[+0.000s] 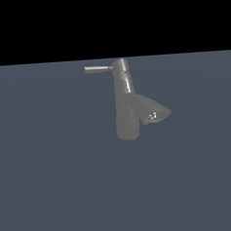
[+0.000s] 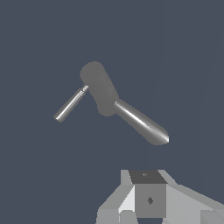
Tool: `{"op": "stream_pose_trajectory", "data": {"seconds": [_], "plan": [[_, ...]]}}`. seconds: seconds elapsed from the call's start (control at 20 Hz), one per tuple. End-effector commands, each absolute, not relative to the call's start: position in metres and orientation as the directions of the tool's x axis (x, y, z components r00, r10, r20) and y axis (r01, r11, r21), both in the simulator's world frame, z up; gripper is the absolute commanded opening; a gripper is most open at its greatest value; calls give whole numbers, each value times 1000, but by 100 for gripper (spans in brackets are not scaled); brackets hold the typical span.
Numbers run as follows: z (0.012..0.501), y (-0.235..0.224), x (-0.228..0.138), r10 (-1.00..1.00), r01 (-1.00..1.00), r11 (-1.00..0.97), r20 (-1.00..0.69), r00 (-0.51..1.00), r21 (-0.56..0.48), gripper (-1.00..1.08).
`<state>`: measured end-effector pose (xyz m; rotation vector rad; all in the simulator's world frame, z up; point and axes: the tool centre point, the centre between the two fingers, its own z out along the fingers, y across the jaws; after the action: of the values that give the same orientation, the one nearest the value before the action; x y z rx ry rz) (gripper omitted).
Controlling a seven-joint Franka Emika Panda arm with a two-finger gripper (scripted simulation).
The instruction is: Turn on the faucet by rotating a designated handle.
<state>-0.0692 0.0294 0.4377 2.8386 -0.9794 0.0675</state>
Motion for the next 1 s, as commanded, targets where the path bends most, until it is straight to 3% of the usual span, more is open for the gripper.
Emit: {"op": "stream_pose_trajectory", "data": {"seconds": [0.0, 0.95], "plan": [[428, 34, -55, -648, -655, -747, 96, 756, 114, -100], [335, 71, 42, -876, -883, -465, 113, 469, 61, -100]]}}
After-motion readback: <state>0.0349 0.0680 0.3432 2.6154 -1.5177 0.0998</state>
